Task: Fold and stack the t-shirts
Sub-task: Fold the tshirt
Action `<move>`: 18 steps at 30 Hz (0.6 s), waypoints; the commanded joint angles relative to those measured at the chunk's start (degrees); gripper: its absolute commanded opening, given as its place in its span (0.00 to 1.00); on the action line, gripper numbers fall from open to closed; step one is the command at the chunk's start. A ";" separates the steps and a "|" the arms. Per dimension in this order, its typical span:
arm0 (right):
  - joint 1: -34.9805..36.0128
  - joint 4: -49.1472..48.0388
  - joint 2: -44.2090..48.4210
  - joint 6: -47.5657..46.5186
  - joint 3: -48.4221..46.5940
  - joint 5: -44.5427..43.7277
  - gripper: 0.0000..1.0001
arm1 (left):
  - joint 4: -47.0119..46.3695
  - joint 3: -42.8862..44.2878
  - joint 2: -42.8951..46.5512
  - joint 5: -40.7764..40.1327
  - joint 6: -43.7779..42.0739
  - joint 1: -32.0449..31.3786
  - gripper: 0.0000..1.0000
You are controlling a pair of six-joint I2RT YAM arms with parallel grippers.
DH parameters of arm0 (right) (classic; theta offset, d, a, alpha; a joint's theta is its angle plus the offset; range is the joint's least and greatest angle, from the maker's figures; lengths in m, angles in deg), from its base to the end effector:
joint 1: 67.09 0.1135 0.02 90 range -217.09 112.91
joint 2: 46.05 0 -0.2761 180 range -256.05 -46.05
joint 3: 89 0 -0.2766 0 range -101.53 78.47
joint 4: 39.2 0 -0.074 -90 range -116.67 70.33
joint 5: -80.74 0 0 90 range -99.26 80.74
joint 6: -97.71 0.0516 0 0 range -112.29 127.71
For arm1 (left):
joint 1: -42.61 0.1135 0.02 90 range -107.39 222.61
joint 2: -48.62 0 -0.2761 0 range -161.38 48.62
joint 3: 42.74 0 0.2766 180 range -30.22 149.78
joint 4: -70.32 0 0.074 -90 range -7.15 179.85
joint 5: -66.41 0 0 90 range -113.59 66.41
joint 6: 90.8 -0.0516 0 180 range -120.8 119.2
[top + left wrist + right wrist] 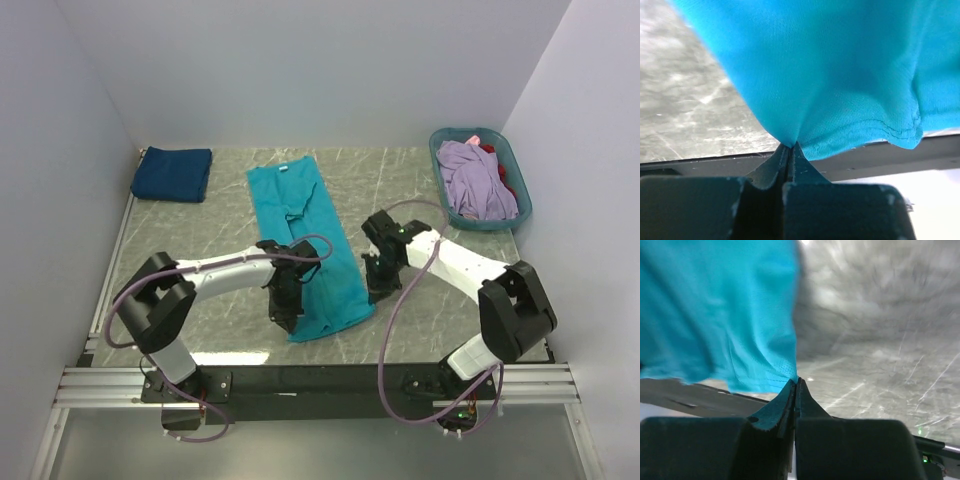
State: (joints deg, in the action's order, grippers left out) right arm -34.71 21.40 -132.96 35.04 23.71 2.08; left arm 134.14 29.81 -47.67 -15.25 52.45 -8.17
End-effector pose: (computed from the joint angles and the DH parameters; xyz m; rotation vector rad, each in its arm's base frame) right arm 0.2368 0.1622 0.1735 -0.1611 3.0629 0.3947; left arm 0.1894 -0.2439 0.1516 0.0609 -3.0467 0.1879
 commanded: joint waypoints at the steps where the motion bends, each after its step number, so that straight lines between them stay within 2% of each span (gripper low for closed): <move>1: 0.23 2.90 0.35 -1.49 -9.45 -2.71 0.00 | -0.13 1.67 4.00 1.33 -2.36 3.40 0.01; 6: -0.39 0.97 -5.62 -0.62 -19.84 -4.48 0.00 | -1.71 5.27 5.59 0.19 -4.65 12.45 0.01; 11: -0.56 -2.80 -11.42 -0.26 -29.69 -6.93 0.00 | -5.58 8.17 6.90 -4.20 -7.11 20.88 0.01; 15: -1.53 -5.35 -15.30 -1.14 -35.49 -8.34 0.00 | -9.00 10.89 6.38 -11.38 -9.48 24.32 0.01; 18: -2.23 -8.08 -17.85 -2.02 -38.75 -8.17 0.00 | -13.83 11.34 6.55 -12.47 -10.45 26.08 0.01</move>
State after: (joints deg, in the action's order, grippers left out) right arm -35.91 17.71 -149.53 34.34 -11.04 -4.20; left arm 126.49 38.82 -42.95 -23.34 44.82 16.77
